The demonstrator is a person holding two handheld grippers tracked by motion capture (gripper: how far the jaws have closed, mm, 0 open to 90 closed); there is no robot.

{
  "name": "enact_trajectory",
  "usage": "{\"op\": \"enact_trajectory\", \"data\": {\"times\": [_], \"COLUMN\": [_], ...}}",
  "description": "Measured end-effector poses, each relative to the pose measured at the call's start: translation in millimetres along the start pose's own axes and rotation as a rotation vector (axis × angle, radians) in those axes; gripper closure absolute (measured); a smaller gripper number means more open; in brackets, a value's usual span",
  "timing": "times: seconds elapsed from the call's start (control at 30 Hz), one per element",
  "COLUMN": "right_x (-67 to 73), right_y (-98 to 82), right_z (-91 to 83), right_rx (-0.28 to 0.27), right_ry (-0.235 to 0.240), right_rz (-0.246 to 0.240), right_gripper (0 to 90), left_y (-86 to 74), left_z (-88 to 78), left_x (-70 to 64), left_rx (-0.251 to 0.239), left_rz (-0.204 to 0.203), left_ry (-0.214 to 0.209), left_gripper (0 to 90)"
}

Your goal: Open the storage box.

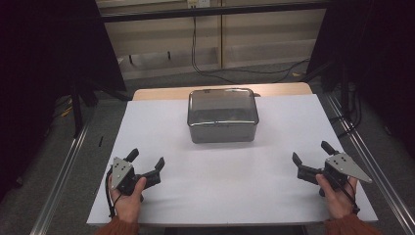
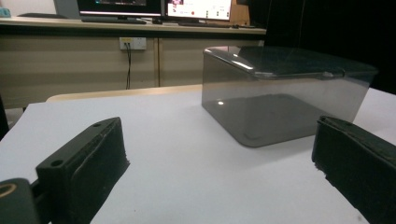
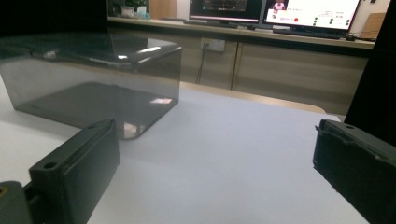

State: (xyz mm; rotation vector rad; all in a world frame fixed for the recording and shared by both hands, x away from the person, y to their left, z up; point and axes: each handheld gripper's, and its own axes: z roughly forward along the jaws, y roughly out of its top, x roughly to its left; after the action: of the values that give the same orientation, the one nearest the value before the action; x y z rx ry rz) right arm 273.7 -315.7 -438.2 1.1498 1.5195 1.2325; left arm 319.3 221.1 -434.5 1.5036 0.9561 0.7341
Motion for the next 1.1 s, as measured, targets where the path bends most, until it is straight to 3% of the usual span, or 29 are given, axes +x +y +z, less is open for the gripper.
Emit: {"op": "enact_trajectory", "data": {"times": [0.23,0.33,0.43,0.53,0.77,0.83,1.1], "right_x": [2.5,3.8,4.2,6.5,11.5,12.1,20.7], "right_y": [-0.9,-1.9,-2.7,-2.5,-2.8,-2.8,2.3], "right_z": [3.2,5.7,7.4,9.2,14.7,17.9,24.1], "right_rx": [0.012,0.024,0.032,0.040,0.055,0.056,0.038], "right_ry": [0.031,0.053,0.058,0.071,0.114,0.132,0.155], "right_rz": [0.013,0.014,0.015,0.019,0.033,0.043,0.043], "right_gripper": [0.0,0.4,0.2,0.2,0.7,0.1,0.0], "left_y": [-0.5,-0.5,-0.4,-0.5,-0.7,-1.2,-0.6], "left_z": [2.0,2.6,4.0,5.6,5.5,6.3,4.9], "left_x": [2.0,2.3,2.5,3.1,3.7,4.8,5.0], "left_rx": [0.017,0.011,0.023,0.024,0.036,0.043,0.034], "left_rz": [0.011,-0.005,0.008,-0.016,-0.013,-0.031,-0.024], "left_ry": [0.008,0.006,0.010,0.007,0.005,0.006,0.005], "left_gripper": [2.8,2.8,2.8,2.7,2.2,2.2,2.2]}}
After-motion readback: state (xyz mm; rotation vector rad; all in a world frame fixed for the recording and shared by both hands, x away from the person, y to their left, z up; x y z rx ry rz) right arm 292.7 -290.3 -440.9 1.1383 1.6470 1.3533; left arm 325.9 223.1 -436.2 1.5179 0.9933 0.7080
